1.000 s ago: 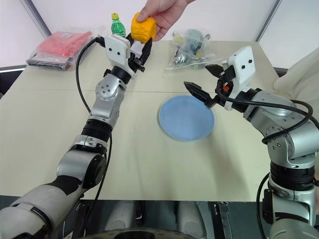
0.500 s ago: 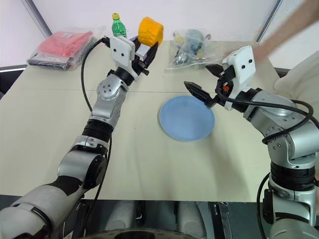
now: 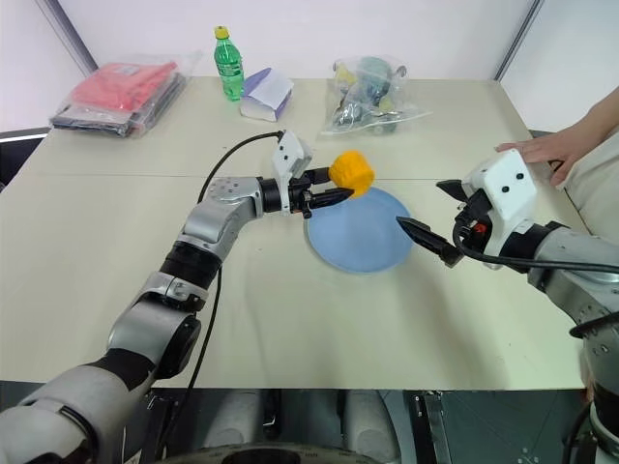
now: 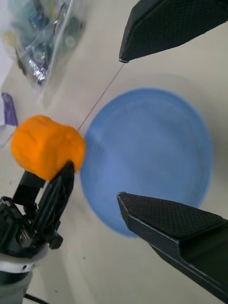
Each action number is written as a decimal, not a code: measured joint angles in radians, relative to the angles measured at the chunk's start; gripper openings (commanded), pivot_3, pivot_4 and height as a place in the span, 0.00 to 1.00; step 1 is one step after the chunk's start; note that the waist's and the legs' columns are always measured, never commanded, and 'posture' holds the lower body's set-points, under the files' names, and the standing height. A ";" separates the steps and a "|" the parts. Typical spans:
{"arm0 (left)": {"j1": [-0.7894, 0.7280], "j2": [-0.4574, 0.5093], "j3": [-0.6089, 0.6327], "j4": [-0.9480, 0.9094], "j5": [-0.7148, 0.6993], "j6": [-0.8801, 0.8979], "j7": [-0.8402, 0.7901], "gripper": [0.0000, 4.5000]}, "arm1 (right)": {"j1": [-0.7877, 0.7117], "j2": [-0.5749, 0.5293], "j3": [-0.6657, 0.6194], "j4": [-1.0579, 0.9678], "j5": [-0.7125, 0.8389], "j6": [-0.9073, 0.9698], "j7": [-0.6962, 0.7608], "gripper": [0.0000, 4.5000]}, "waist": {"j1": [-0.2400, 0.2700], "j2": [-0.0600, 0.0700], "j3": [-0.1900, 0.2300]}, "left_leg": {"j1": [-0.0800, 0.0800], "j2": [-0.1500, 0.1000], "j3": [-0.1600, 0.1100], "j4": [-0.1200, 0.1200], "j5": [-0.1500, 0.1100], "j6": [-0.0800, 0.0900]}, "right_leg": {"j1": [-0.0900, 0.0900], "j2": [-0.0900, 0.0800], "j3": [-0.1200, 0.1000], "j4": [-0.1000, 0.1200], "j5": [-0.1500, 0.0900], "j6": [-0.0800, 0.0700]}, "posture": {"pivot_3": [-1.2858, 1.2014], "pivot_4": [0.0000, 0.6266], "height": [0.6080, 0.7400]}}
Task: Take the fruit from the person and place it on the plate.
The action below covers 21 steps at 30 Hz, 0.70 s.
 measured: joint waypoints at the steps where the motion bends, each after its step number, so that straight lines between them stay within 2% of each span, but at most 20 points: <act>1: -0.016 -0.011 -0.002 0.041 0.008 0.001 -0.007 0.43 | 0.009 0.002 -0.013 -0.015 0.006 0.002 -0.012 1.00 | 0.001 0.000 0.000 | 0.000 0.000 0.000 0.000 0.000 0.000 | 0.000 0.000 0.000 0.000 0.000 0.000 | 0.52 0.24 0.93; 10: -0.069 -0.060 -0.052 0.300 0.115 -0.053 -0.061 0.43 | 0.074 0.048 -0.049 -0.109 0.044 0.028 -0.104 1.00 | 0.000 0.000 0.000 | -0.001 0.000 0.000 0.000 0.000 0.001 | 0.000 0.000 0.000 -0.001 0.000 0.000 | 0.52 0.24 0.93; 15: -0.076 -0.065 -0.046 0.324 0.130 -0.090 -0.076 0.98 | 0.079 0.049 -0.052 -0.114 0.049 0.029 -0.131 1.00 | 0.001 0.000 0.000 | -0.001 0.000 0.000 0.000 -0.001 0.001 | 0.000 0.000 0.000 -0.001 0.000 0.000 | 0.52 0.24 0.93; 21: -0.073 -0.061 -0.011 0.281 0.102 -0.068 -0.128 0.99 | 0.078 0.049 -0.047 -0.111 0.049 0.026 -0.135 1.00 | 0.001 0.000 0.000 | -0.001 0.000 0.000 0.000 -0.001 0.001 | 0.000 0.000 0.000 -0.001 0.000 0.000 | 0.52 0.24 0.93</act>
